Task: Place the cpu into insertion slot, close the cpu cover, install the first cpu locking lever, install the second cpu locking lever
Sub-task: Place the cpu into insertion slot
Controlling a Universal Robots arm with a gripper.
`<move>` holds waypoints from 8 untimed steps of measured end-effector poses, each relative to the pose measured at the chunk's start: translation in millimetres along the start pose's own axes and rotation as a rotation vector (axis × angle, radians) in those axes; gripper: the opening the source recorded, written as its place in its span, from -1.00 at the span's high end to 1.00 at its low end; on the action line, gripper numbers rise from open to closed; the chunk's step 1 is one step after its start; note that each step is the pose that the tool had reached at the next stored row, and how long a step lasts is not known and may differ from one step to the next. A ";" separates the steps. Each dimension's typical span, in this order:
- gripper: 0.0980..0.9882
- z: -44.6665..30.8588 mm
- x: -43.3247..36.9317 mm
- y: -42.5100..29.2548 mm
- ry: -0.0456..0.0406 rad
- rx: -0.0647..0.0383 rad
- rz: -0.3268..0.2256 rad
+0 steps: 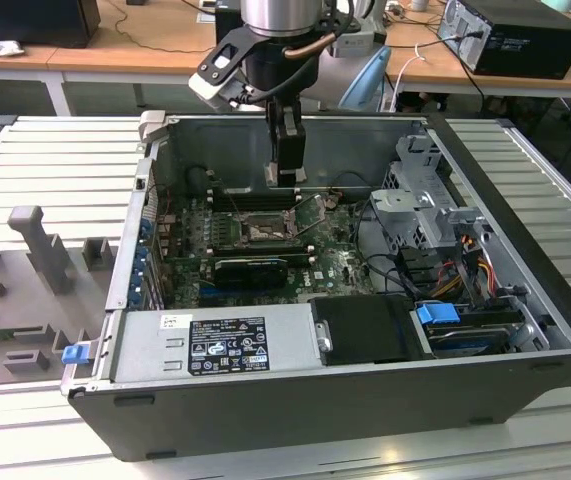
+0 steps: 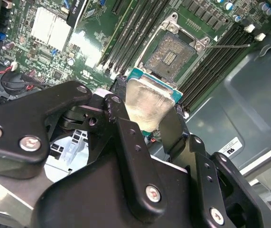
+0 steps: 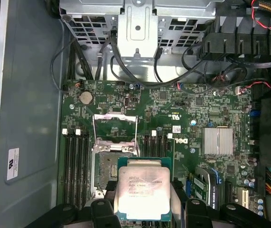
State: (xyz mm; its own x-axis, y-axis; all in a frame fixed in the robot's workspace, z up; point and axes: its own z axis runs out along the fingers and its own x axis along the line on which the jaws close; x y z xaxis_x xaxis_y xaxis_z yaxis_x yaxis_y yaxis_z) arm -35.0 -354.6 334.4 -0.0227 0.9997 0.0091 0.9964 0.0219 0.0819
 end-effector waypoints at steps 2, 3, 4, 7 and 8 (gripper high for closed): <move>0.04 1.1 0.0 -0.1 0.0000 0.000 0.000; 0.04 1.4 0.0 -0.1 -0.0001 0.000 0.000; 0.04 1.8 0.0 -0.2 -0.0001 0.000 0.000; 0.04 2.8 0.0 -0.2 0.0001 0.000 0.000; 0.04 3.6 0.0 -0.3 0.0001 0.000 0.000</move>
State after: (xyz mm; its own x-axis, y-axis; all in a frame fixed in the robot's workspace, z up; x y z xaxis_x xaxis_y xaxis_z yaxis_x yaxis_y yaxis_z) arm -35.0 -354.6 330.8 -0.0227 0.9997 0.0092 0.9964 0.0219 0.0819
